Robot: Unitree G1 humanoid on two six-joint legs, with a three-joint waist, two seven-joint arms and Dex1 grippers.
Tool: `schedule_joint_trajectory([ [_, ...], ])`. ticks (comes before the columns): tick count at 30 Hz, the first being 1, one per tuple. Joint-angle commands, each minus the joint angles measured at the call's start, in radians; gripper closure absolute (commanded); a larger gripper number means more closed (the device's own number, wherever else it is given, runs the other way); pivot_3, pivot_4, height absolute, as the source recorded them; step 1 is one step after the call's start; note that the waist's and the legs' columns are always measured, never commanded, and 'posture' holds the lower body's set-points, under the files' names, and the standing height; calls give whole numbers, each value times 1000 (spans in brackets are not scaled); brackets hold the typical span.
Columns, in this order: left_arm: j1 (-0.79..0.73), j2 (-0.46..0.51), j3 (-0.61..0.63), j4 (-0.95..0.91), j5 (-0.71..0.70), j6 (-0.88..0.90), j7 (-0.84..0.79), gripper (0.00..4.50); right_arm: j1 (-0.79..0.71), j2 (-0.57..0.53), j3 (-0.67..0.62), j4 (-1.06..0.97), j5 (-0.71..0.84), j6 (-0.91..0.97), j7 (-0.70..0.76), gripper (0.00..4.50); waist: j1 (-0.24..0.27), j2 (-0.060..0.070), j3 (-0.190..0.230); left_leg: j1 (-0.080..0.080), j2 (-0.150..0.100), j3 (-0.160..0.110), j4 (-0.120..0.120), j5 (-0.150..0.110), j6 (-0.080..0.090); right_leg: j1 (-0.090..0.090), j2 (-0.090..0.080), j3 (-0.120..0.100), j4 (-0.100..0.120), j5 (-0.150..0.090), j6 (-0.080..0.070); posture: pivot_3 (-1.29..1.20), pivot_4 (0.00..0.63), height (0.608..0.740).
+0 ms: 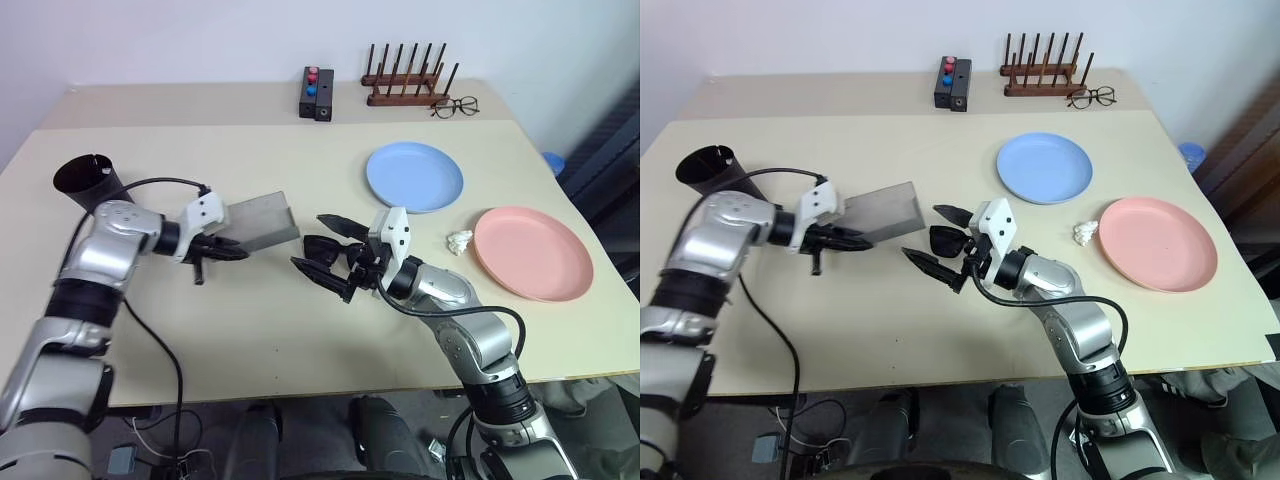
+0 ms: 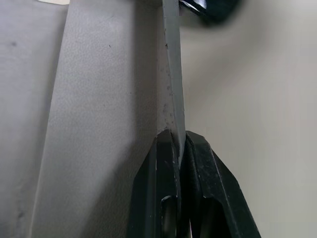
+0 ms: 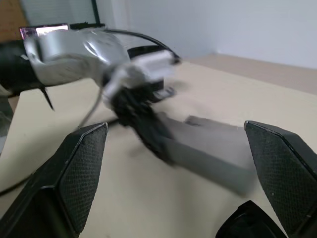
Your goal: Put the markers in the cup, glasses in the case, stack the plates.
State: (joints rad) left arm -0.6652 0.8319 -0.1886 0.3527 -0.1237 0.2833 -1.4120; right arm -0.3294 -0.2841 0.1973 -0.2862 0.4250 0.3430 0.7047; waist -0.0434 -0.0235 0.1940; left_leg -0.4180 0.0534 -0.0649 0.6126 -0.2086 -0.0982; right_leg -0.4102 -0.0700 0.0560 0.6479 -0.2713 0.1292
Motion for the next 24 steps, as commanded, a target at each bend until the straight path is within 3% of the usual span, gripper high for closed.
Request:
schedule_joint_trajectory([
  [1,52,84,39,-144,-64,37,-98,4478,-1,-19,-25,-41,15,-8,19,0,3,0,0,0,0,0,0,0,0,0,0,0,0,-1,-1,0,150,740],
  [8,112,86,-16,-307,-66,69,-106,4478,-25,-24,-31,-14,13,-10,41,0,8,0,0,0,0,0,1,0,0,1,0,0,0,-2,-3,0,150,740],
  [21,84,70,-98,-269,16,102,-75,4478,-29,-86,-64,-17,11,15,60,0,1,0,0,0,0,0,1,0,0,1,0,0,0,-1,-2,0,150,740],
  [24,87,72,-92,-272,6,103,-81,3380,-17,-88,-63,-19,6,8,60,0,0,0,0,0,0,0,1,0,0,1,0,0,0,-1,-3,0,150,740],
])
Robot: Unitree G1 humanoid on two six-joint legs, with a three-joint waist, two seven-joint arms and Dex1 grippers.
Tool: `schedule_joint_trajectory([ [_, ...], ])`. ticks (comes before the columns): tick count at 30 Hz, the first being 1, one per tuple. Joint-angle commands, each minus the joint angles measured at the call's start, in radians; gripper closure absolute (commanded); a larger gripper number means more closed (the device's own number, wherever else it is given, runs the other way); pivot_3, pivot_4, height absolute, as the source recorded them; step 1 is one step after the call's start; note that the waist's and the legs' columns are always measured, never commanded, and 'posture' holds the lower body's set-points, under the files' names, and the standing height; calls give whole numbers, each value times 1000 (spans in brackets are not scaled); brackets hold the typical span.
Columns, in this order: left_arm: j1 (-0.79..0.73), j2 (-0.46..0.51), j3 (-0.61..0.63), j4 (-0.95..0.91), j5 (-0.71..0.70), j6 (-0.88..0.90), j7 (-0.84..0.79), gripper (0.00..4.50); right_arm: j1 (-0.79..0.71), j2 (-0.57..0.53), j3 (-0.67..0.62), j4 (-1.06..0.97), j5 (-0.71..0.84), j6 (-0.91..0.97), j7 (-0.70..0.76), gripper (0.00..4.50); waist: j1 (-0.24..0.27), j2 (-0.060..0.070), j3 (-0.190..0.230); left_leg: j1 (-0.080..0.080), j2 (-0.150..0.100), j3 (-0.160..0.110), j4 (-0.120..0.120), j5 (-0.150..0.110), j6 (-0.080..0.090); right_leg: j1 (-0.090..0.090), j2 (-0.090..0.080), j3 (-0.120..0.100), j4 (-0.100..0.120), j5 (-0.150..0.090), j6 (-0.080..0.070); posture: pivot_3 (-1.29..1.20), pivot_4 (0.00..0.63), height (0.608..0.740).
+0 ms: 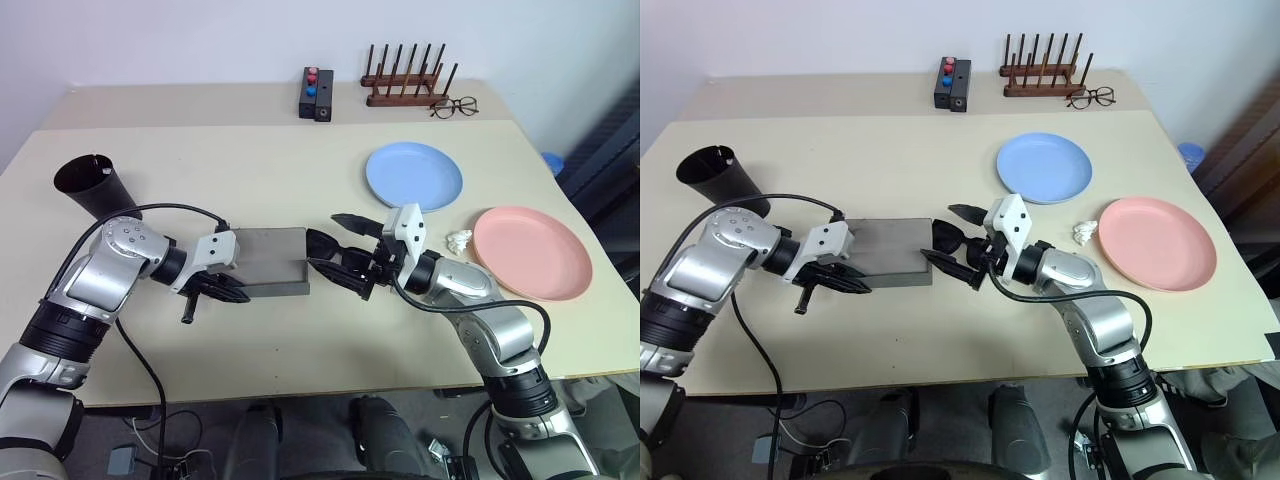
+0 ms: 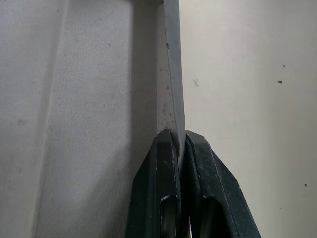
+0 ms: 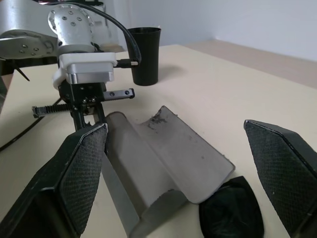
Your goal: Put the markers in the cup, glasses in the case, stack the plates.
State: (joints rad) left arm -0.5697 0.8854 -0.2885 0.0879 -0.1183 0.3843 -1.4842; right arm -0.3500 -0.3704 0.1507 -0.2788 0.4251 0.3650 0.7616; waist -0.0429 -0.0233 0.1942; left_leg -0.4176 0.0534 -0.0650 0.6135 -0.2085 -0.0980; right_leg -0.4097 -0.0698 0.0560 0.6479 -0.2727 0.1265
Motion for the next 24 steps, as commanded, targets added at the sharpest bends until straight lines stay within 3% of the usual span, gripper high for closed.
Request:
schedule_joint_trajectory([
  [1,-6,16,13,-8,-3,0,-6,2876,6,-3,-15,-27,4,-15,4,0,0,0,0,0,0,0,0,0,0,0,0,0,0,0,0,0,150,740],
  [5,1,17,37,-12,-13,-15,9,951,0,-26,-15,-21,-9,4,7,0,1,0,0,0,0,0,0,0,0,0,0,0,0,0,0,0,150,740],
  [14,58,84,175,-108,-115,19,22,951,-132,-229,13,18,-104,220,33,0,-1,1,1,0,0,0,0,0,0,0,0,0,0,0,0,0,150,740],
  [18,89,73,246,-145,-160,39,82,951,-216,-260,32,39,-95,338,55,0,-1,1,1,0,0,0,0,0,0,-1,0,0,0,0,0,0,150,740],
  [24,252,92,364,-245,-174,35,195,951,-336,-277,174,13,-235,403,28,0,-3,1,1,0,0,1,0,0,0,-1,0,1,0,0,0,0,150,740],
])
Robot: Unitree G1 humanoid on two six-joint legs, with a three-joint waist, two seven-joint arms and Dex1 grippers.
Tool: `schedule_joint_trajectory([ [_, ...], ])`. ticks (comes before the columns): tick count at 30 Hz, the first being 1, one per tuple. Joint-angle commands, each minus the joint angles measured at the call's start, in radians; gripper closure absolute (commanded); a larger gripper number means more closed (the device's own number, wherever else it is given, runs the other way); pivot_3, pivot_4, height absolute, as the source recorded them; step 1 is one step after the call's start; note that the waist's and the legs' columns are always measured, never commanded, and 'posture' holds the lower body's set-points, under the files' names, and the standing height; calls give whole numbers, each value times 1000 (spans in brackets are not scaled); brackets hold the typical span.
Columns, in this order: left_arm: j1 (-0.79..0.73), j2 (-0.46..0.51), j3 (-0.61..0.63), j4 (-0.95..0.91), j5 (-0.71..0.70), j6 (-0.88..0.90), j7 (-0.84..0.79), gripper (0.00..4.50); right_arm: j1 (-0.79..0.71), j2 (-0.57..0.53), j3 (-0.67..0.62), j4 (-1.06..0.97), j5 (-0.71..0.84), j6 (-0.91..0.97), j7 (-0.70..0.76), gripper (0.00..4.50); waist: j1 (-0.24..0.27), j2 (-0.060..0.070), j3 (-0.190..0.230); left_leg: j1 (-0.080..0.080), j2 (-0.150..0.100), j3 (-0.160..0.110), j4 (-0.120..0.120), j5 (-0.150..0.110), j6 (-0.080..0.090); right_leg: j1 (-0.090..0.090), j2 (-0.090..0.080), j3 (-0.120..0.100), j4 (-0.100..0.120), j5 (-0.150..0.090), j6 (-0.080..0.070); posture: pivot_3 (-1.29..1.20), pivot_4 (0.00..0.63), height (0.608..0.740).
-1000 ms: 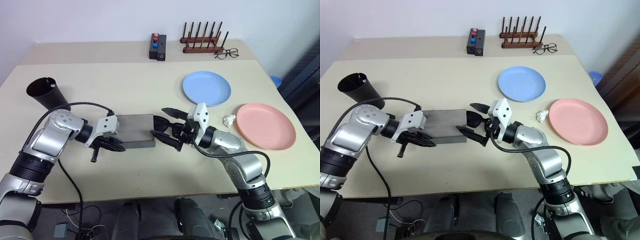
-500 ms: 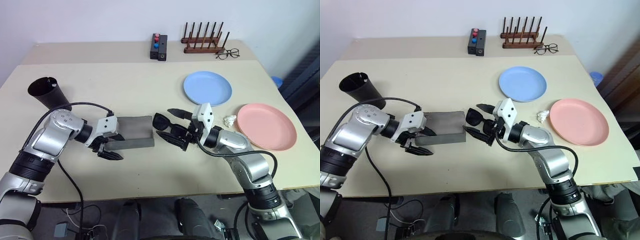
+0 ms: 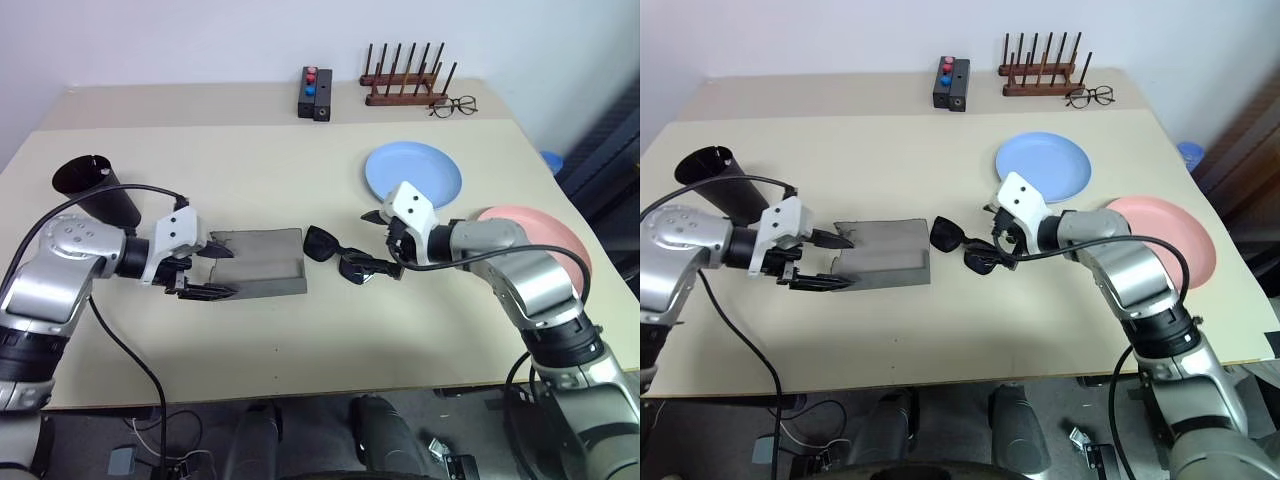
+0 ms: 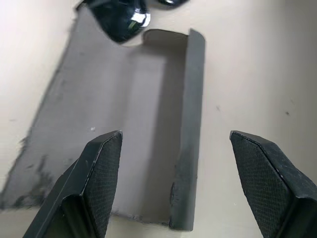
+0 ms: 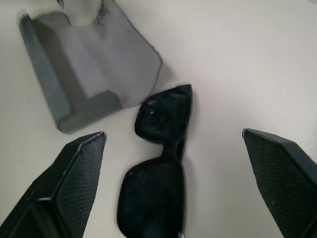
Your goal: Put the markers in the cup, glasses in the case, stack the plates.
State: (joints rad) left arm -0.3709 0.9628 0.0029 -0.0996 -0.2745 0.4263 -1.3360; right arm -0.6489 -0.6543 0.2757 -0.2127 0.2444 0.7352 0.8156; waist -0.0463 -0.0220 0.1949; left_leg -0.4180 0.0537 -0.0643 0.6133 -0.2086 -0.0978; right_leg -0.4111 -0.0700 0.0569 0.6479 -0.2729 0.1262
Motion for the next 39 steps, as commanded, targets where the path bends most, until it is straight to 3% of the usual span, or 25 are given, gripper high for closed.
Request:
schedule_joint_trajectory([
  [1,84,14,96,-80,-26,-3,62,951,-45,23,69,-65,-72,55,-48,0,1,0,0,0,0,0,0,0,0,0,0,0,0,0,0,0,150,740],
  [8,277,3,208,-185,-57,-5,144,951,-53,90,196,-115,-228,177,-191,0,6,0,0,-2,0,0,1,0,0,-2,0,0,0,0,-1,0,150,740],
  [14,371,-33,230,-280,-117,-42,151,951,-52,107,223,-130,-295,236,-240,0,4,0,0,-3,0,0,1,0,0,-2,0,0,0,0,-2,0,150,740],
  [19,407,-121,242,-296,-150,-124,192,951,-50,110,226,-124,-318,249,-246,0,3,0,0,-2,0,0,1,0,0,-2,0,0,0,0,-1,0,150,740],
  [29,439,-128,241,-228,-133,-192,215,951,-42,173,213,-107,-320,282,-265,0,4,0,0,-2,0,0,1,0,0,-2,0,0,0,0,-2,0,150,740],
  [39,459,-152,216,-185,-113,-266,240,951,-37,146,237,-68,-401,273,-315,0,2,0,0,-2,0,0,1,0,0,-2,0,0,0,0,-2,0,150,740],
])
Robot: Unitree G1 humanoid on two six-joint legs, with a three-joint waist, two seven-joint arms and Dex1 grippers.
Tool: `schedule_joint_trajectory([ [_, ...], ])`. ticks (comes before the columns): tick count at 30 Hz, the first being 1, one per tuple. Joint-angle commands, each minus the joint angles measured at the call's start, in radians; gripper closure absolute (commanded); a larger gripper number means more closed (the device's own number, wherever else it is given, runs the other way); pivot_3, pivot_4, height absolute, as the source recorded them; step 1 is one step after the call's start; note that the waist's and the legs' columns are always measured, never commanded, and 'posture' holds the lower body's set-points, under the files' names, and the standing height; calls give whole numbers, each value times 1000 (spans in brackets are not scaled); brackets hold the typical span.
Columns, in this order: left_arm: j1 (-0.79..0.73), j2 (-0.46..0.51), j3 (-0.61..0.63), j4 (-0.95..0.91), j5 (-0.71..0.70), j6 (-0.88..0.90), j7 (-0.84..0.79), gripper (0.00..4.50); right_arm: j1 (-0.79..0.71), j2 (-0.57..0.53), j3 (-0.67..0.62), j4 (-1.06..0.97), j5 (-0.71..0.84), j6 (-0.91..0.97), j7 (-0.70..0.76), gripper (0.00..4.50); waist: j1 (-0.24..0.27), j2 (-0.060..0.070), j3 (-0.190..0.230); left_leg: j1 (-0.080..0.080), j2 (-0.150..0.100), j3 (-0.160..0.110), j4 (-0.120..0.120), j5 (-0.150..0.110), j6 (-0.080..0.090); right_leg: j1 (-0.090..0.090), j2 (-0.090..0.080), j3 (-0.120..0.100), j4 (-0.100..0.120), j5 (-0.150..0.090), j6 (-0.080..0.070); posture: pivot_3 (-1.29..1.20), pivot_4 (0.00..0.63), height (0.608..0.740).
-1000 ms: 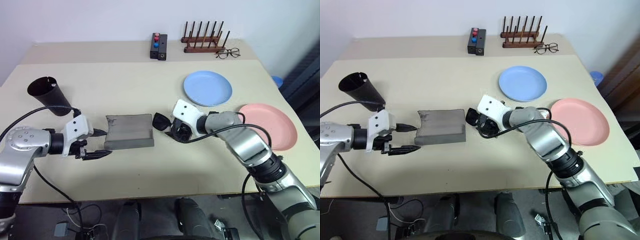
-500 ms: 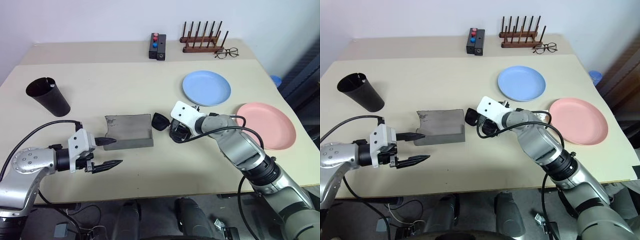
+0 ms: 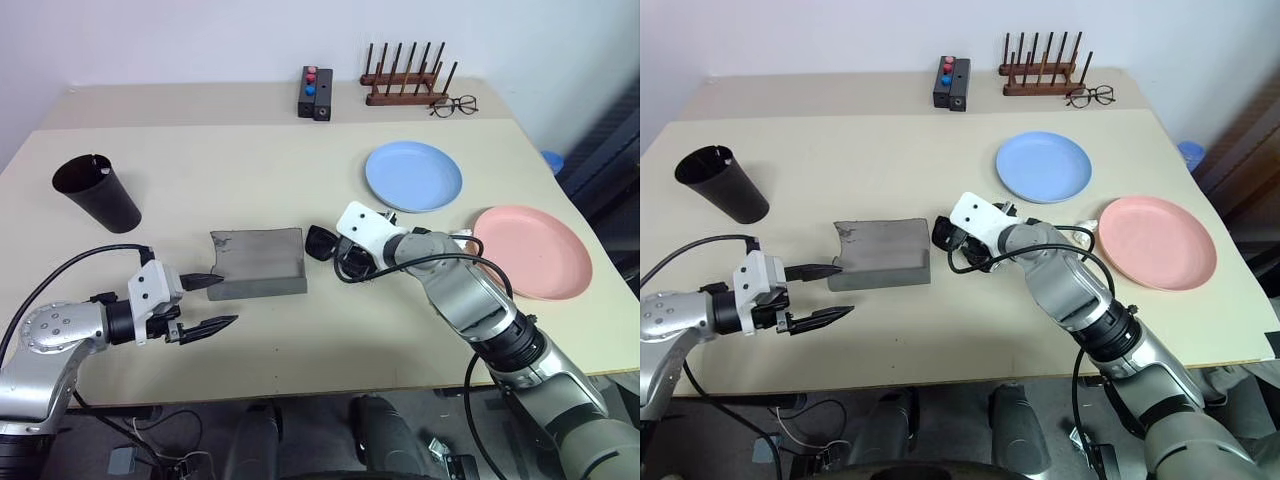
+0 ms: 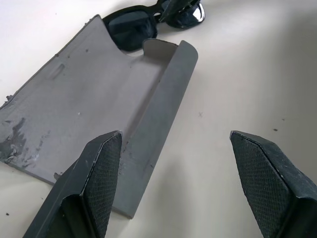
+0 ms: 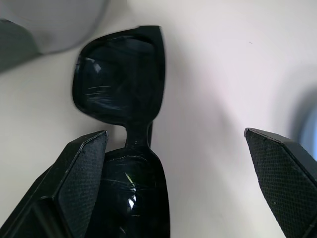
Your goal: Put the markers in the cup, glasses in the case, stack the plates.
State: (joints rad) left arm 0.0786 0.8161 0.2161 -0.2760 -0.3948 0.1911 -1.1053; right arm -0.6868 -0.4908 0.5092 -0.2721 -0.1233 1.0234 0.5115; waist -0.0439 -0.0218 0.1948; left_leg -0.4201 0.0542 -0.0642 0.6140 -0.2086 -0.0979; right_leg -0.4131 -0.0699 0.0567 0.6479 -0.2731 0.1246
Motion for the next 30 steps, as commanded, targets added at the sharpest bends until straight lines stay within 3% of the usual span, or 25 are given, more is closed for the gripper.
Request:
schedule_joint_trajectory([
  [1,13,-8,2,-9,8,-37,11,951,1,-22,6,-8,-39,-19,-8,0,0,0,0,0,0,0,0,0,0,0,0,0,0,0,0,0,150,740],
  [14,38,-20,-2,-16,11,-74,29,951,10,-21,44,48,-94,-143,14,0,0,0,0,0,0,0,0,0,0,0,0,0,0,0,0,0,150,740],
  [17,42,-23,-5,-24,10,-73,34,877,15,-26,42,76,-112,-166,15,803,0,0,0,0,0,0,0,0,0,0,0,0,0,0,0,0,150,740],
  [20,46,-26,-5,-32,9,-69,39,877,18,-24,35,81,-123,-173,22,2252,0,0,0,0,0,0,0,0,0,0,0,0,0,0,0,0,150,740],
  [30,36,-21,-8,-48,2,-50,51,877,26,-30,40,86,-154,-215,52,2252,0,0,0,0,0,0,0,0,0,0,0,0,0,0,0,0,150,740],
])
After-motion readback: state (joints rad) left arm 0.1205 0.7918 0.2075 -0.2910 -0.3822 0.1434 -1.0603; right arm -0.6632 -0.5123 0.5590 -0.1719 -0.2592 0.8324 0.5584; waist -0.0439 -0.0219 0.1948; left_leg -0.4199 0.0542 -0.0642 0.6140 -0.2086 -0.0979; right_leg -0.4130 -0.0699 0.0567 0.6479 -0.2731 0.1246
